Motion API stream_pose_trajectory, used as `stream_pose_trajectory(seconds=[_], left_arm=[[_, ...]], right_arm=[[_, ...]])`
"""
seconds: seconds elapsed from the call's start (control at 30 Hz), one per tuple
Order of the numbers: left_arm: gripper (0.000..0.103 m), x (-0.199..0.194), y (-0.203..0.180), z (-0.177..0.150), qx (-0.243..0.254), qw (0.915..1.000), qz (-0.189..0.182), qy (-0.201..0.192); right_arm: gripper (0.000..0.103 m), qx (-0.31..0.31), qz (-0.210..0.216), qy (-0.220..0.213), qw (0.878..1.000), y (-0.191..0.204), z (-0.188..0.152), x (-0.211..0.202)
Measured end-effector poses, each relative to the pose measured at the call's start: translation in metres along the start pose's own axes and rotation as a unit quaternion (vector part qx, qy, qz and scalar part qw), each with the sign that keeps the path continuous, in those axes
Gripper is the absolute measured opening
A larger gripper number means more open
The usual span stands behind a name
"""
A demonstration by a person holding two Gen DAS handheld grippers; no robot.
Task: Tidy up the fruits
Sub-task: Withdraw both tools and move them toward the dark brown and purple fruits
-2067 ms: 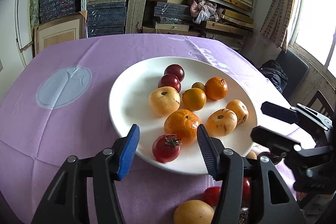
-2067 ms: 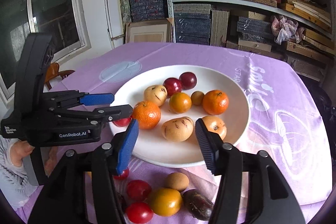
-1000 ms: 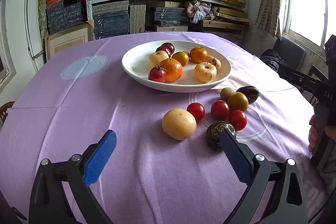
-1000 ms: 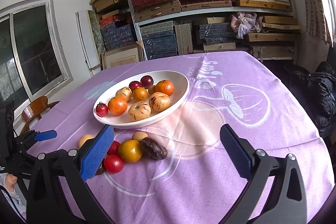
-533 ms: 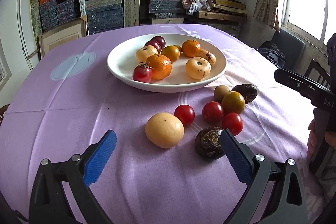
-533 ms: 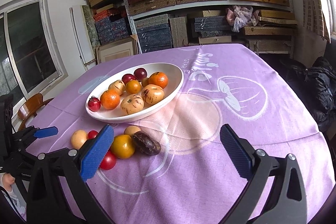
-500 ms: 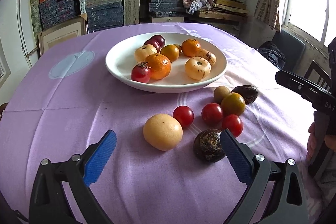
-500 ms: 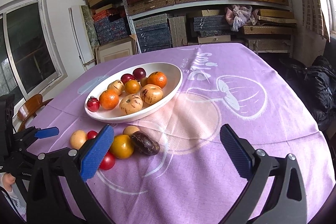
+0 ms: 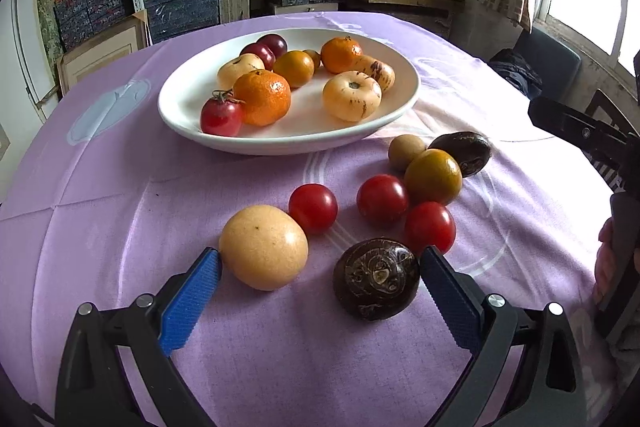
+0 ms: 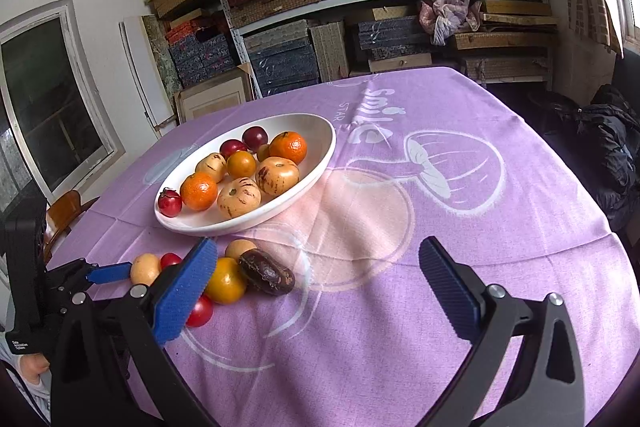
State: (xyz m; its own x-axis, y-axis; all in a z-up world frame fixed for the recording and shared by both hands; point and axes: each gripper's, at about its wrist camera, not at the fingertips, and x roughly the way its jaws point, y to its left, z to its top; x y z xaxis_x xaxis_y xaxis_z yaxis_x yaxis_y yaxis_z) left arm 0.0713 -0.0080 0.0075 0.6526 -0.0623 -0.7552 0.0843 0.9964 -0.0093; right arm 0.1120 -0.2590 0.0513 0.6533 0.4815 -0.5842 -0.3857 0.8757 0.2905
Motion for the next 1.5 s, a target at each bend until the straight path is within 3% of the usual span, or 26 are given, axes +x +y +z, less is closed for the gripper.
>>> stream_pose_trajectory(seconds=[0.27, 0.37, 0.53, 0.67, 0.8, 0.97, 1.13, 1.27, 1.37, 1.43, 1.5], left_arm=[[0.1, -0.009, 0.041, -0.011, -0.043, 0.9979, 0.048, 0.004], [0.1, -0.015, 0.062, -0.025, -0.063, 0.9958, 0.062, 0.025], [0.1, -0.026, 0.085, -0.033, -0.099, 0.9934, 0.056, 0.018], [0.1, -0.033, 0.073, -0.031, -0.075, 0.9957, 0.055, 0.0], [0.1, -0.039, 0.074, -0.031, -0.084, 0.9952, 0.048, -0.013], [0.1, -0.032, 0.089, -0.033, -0.124, 0.9922, 0.018, 0.002], [0.1, -0.03, 0.084, -0.033, -0.118, 0.9927, 0.025, 0.008], [0.1, -0.03, 0.084, -0.034, -0.117, 0.9928, 0.026, 0.008], [0.1, -0.03, 0.084, -0.034, -0.116, 0.9928, 0.026, 0.008], [0.1, -0.03, 0.084, -0.034, -0.115, 0.9929, 0.028, 0.009], [0.1, -0.03, 0.083, -0.034, -0.114, 0.993, 0.029, 0.01]], right_arm=[[0.099, 0.003, 0.003, 0.002, 1.0, 0.001, 0.0, 0.0], [0.099, 0.003, 0.004, 0.002, 1.0, 0.001, 0.0, 0.0], [0.099, -0.009, 0.02, 0.009, 1.0, 0.009, -0.002, 0.0], [0.099, -0.052, 0.04, 0.025, 0.998, 0.03, -0.008, 0.003], [0.099, -0.106, 0.029, 0.052, 0.993, 0.051, -0.014, 0.01], [0.099, -0.092, -0.01, 0.052, 0.994, 0.045, -0.014, 0.012], [0.099, -0.109, -0.069, 0.061, 0.99, 0.037, -0.007, 0.027], [0.099, -0.129, -0.088, 0.078, 0.985, 0.038, 0.0, 0.047], [0.099, -0.113, -0.121, 0.071, 0.984, 0.024, 0.007, 0.05], [0.099, -0.09, -0.12, 0.063, 0.987, 0.012, 0.009, 0.044], [0.099, -0.07, -0.087, 0.057, 0.992, 0.007, 0.008, 0.038]])
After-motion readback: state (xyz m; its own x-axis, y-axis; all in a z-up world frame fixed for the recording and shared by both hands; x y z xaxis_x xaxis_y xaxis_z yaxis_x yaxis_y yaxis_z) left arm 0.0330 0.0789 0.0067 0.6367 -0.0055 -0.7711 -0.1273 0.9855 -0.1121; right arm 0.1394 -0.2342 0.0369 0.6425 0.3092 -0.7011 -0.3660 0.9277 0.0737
